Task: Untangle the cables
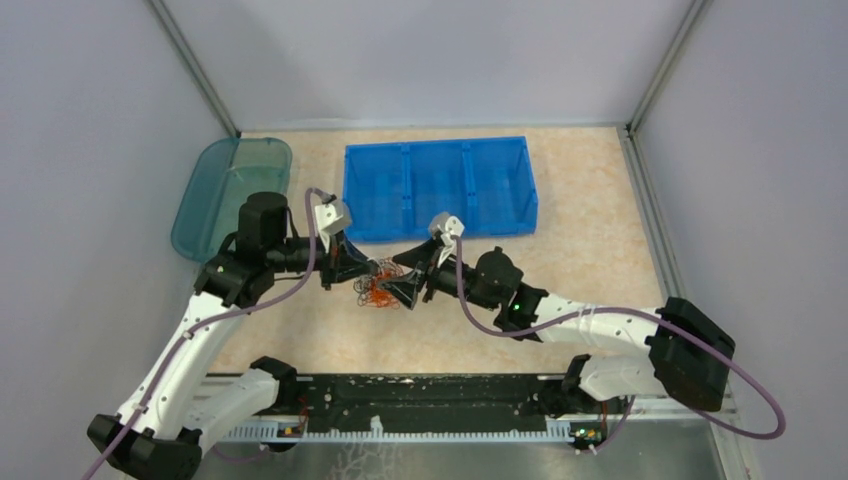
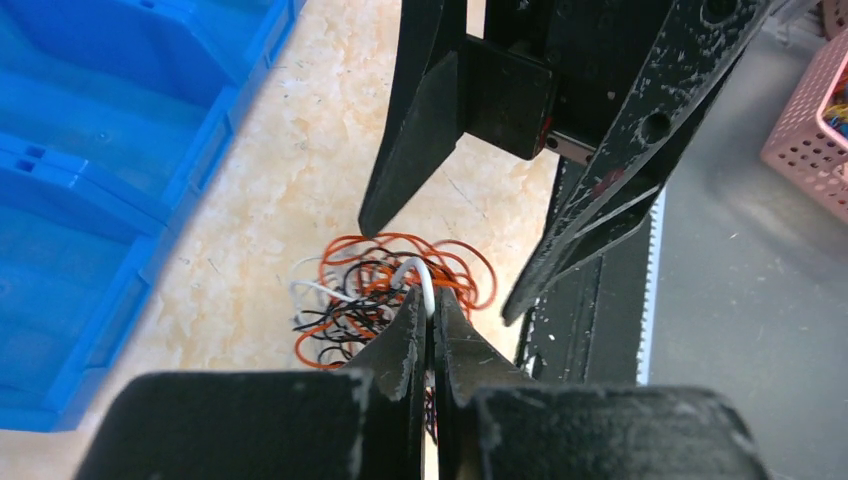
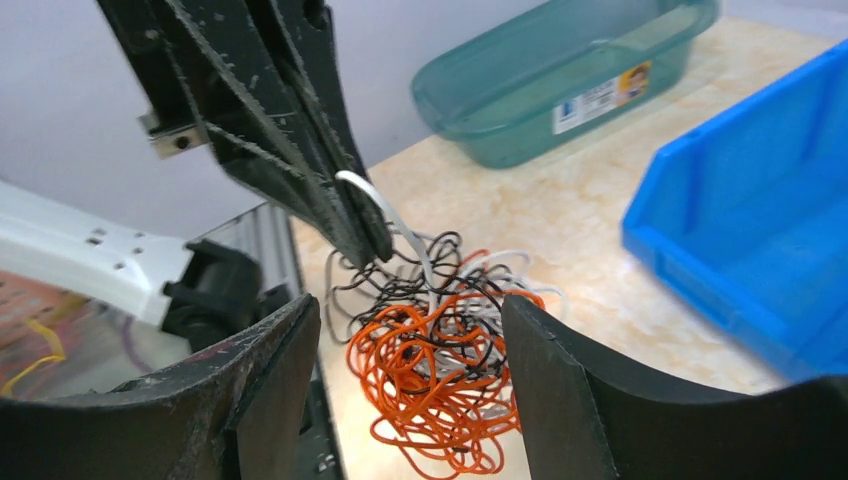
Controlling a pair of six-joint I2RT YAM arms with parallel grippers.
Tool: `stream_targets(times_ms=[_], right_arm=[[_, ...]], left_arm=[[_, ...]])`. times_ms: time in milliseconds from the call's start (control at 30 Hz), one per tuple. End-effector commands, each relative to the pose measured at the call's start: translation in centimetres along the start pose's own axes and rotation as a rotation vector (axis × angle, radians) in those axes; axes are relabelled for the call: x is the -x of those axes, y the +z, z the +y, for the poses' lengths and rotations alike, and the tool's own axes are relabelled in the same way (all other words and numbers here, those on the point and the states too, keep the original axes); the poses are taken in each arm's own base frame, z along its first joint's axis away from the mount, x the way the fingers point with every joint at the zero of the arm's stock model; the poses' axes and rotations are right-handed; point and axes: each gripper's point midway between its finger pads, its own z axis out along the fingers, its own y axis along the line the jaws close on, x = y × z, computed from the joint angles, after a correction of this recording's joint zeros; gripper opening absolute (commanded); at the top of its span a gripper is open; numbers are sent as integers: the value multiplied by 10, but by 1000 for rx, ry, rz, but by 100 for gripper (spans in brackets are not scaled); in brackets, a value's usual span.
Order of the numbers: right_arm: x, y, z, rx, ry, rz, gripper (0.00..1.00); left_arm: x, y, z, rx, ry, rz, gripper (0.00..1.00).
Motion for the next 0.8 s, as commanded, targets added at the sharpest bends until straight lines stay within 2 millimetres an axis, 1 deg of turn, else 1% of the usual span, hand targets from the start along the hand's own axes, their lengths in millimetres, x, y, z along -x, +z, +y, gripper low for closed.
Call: stream_targets(times_ms=[0,67,167,267,400,500,700,767], right_arm=[[37,7,-16,-156,-130,-143,67],[40,7,-18,-188,-137,-171,67],[44,10,-16,-179,-127,-204,67],[42,14,-12,-154,-111,-199,66],[40,17,-15,-165,-91,-203,66],[45,17,-15,-170,-74,-240,66],[47,13,-2,-103,-49,-255,66],[49,8,5,-75,-41,-251,66]], left_arm=[[22,-1,-8,-14,-82,-65,3],[24,-1,-12,-33,-98,-69,3],[23,-1,-16,-47,-121,-69,2],[22,-2,-19,-53,-131,-71,2],[23,-3,-23,-75,-145,-75,2],[24,-3,-27,-98,-159,-76,2],[24,-4,-34,-131,-159,-81,2],[23,-4,-36,-138,-155,-82,2]])
